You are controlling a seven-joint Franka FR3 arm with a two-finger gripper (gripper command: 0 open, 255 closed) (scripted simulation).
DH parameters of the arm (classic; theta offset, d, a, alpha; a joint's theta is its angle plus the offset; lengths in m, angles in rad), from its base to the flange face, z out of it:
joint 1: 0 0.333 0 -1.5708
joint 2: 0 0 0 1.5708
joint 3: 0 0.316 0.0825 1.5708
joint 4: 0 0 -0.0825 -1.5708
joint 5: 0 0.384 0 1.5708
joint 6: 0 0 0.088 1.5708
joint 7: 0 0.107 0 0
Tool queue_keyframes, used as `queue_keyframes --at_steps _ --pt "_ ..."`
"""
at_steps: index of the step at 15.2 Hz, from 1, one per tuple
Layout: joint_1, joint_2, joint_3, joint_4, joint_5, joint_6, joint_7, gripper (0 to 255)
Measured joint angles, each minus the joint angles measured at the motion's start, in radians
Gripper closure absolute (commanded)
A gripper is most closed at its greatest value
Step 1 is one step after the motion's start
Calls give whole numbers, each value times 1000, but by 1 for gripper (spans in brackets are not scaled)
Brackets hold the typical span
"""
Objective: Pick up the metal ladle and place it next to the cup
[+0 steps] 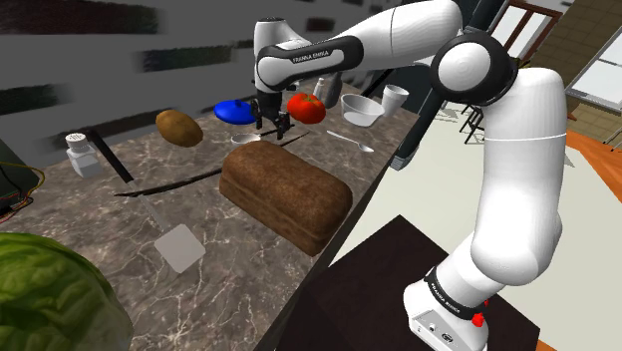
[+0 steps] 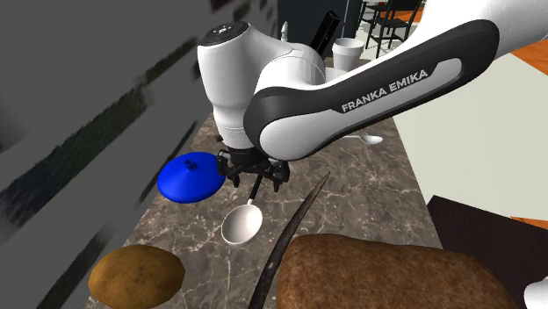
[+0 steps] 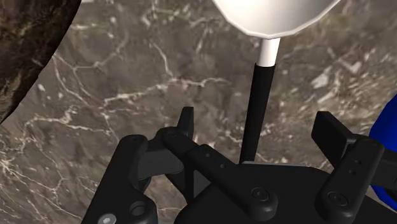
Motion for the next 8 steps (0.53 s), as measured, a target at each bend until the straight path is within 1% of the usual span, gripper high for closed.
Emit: queue_keyframes --at_steps 1,8 --pt "0 0 0 0 0 0 0 255" --pt "0 0 0 0 0 1 0 255"
